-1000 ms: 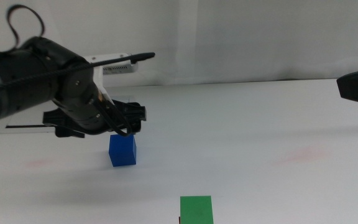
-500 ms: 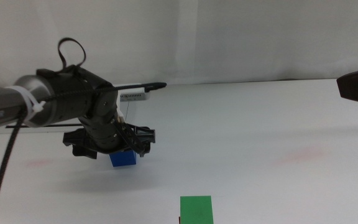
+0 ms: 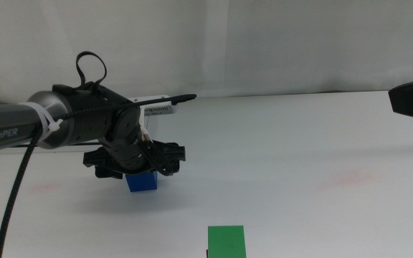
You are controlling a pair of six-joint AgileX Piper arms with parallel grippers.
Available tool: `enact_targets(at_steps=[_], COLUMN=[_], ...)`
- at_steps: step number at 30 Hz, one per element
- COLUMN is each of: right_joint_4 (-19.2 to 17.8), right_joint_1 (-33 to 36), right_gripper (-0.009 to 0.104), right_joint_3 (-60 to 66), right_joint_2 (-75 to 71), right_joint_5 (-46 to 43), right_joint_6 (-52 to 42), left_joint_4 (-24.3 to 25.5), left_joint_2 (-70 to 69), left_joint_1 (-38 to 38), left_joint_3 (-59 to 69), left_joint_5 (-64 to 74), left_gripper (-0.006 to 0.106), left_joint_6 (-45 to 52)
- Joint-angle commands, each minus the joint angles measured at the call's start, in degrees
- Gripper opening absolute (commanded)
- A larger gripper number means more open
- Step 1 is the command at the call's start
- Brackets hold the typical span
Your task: Stack red cubes first, then green, then blue cubes in a specific spot.
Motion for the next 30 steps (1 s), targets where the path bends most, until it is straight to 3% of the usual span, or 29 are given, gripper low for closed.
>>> enact_targets(at_steps=[1,10,12,16,23,30], right_joint_4=[-0.13,-0.13,-0.13,-0.13,-0.13,-0.13], right_joint_1=[-0.26,-0.26,-0.26,-0.26,-0.26,-0.26], right_gripper=[0.102,0.102,0.102,0.102,0.102,0.102], right_joint_3=[-0.14,-0.14,-0.14,-0.14,-0.14,-0.14], right_joint_2=[-0.19,-0.19,-0.19,-0.19,-0.19,-0.19], right_joint_5=[-0.15,-0.15,-0.15,-0.15,-0.05,-0.05], right_joint_6=[-0.2,-0.17,-0.17,-0.17,-0.17,-0.17], left_joint_4=[-0.34,0.19,0.4,1.61,1.35,-2.14], left_joint_2=[0.14,2.07,2.07,2.07,-2.85,-14.31], left_joint_1=[0.14,0.14,0.14,0.14,0.14,-2.73], left_joint_3=[-0.14,-0.14,-0.14,-0.14,-0.14,-0.14], left_joint_5=[-1.02,-1.09,-1.54,-1.84,5.32,10.77], left_gripper=[0.082,0.055,0.041,-0.001,-0.003,-0.003], left_joint_6=[-0.69,-0.83,-0.83,-1.16,3.54,6.41])
